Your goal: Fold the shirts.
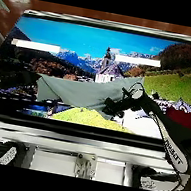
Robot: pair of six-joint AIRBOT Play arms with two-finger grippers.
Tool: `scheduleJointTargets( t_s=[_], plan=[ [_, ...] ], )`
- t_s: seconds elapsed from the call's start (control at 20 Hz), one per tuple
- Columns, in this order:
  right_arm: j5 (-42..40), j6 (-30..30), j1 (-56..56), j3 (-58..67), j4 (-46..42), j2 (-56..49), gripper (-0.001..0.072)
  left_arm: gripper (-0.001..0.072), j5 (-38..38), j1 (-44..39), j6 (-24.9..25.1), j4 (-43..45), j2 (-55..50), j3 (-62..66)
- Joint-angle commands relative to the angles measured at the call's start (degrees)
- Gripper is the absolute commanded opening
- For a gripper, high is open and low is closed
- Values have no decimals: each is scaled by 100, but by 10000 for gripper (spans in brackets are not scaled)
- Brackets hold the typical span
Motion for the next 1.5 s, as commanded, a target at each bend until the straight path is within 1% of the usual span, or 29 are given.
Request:
scheduleJointTargets(
  t_s=[0.0,0.15,0.25,0.45,0.6,0.65,0.7,0.75,0.8,0.85,0.95,1.05,1.15,1.25,1.3,1.35,1.4,1.45],
  plan=[
    [490,-619,-146,63,-164,175,692,31,2,0,2,4,4,20],
    [986,-348,-579,59,-625,271,692,31,0,0,0,2,4,20],
    [1047,-210,-710,22,-629,166,691,31,2,0,2,-57,4,20],
    [758,-168,-490,17,-271,-243,691,31,2,0,0,-164,4,20],
    [131,-157,-229,17,157,-369,688,31,2,0,0,-166,4,20],
    [-79,-50,-155,17,221,-367,639,31,0,0,2,-166,4,20],
    [-227,105,-85,17,234,-369,492,31,2,0,0,-166,4,20],
    [-317,192,-33,17,247,-369,400,31,2,0,2,-166,4,20],
    [-319,164,-17,17,302,-367,244,31,2,0,2,-166,4,20],
    [-256,116,-24,20,380,-356,71,31,2,0,2,-166,4,20],
    [-28,-511,-96,57,463,-173,63,31,2,0,28,-164,17,85],
    [345,-855,-208,205,275,286,63,30,7,13,321,-155,120,393],
    [675,-1165,-428,520,24,1043,63,30,46,13,654,-50,269,1003],
    [850,-2140,-675,1086,-22,2079,63,30,72,13,929,170,450,1858],
    [756,-2328,-813,1456,-111,2682,63,30,83,13,879,247,520,2337],
    [509,-2317,-953,1814,-254,3244,63,30,190,11,599,245,595,2885],
    [24,-2297,-1113,2179,-404,3845,63,31,308,11,422,227,654,3403],
    [-625,-2227,-1268,2470,-577,4413,63,31,435,13,404,258,710,3936]
  ],
)
